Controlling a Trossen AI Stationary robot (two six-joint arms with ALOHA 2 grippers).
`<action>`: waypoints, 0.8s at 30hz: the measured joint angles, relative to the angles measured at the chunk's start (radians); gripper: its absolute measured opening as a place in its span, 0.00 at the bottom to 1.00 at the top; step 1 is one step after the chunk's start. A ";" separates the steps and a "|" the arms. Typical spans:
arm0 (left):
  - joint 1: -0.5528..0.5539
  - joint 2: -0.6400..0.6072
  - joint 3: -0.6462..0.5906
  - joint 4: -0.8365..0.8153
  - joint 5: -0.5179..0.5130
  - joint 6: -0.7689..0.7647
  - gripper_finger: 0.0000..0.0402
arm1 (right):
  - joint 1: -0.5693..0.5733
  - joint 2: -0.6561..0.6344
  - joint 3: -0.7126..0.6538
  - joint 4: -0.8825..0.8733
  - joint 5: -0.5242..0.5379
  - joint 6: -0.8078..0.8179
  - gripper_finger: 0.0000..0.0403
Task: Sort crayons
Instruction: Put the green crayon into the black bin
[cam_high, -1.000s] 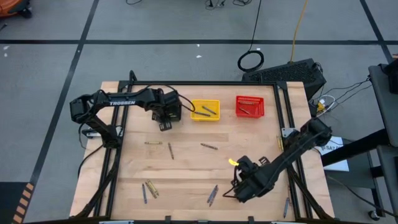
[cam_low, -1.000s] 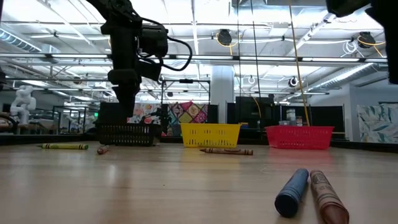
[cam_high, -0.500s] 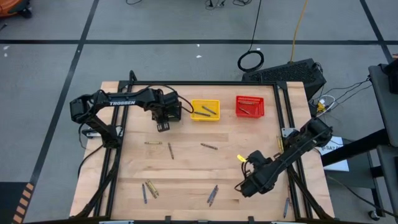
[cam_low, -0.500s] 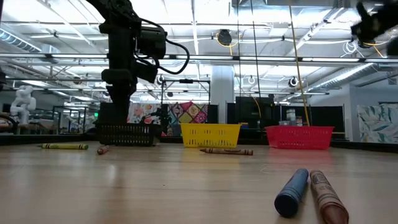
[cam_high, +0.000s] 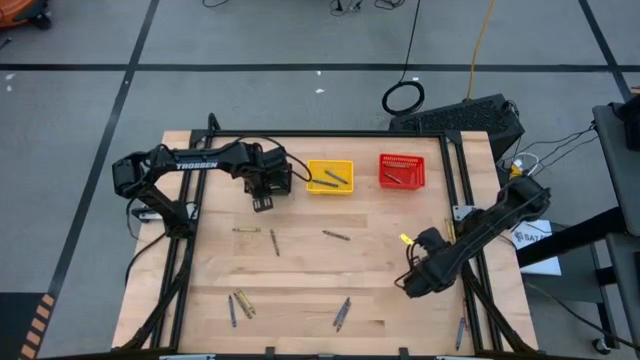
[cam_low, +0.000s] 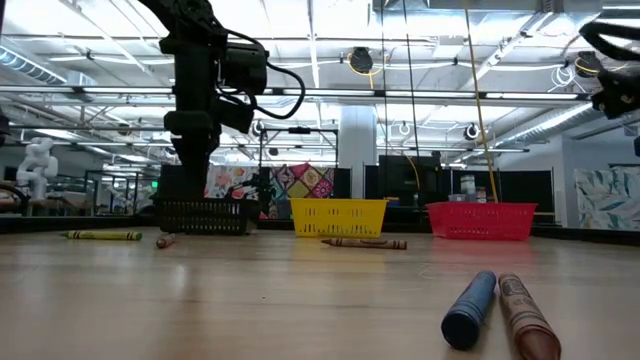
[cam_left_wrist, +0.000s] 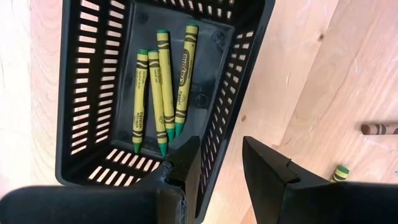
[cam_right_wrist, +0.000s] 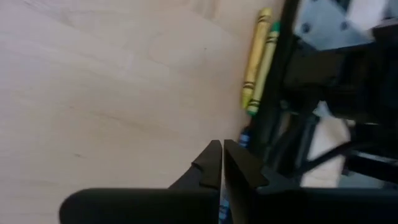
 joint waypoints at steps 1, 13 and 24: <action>0.000 0.000 0.000 0.000 0.000 0.000 0.28 | -0.003 -0.018 -0.027 0.027 0.003 0.001 0.00; 0.000 0.000 0.000 0.002 0.000 -0.001 0.28 | -0.121 -0.153 -0.201 0.082 0.048 -0.019 0.00; 0.000 0.000 0.000 0.008 0.000 -0.001 0.28 | -0.209 -0.177 -0.193 0.084 0.020 -0.064 0.00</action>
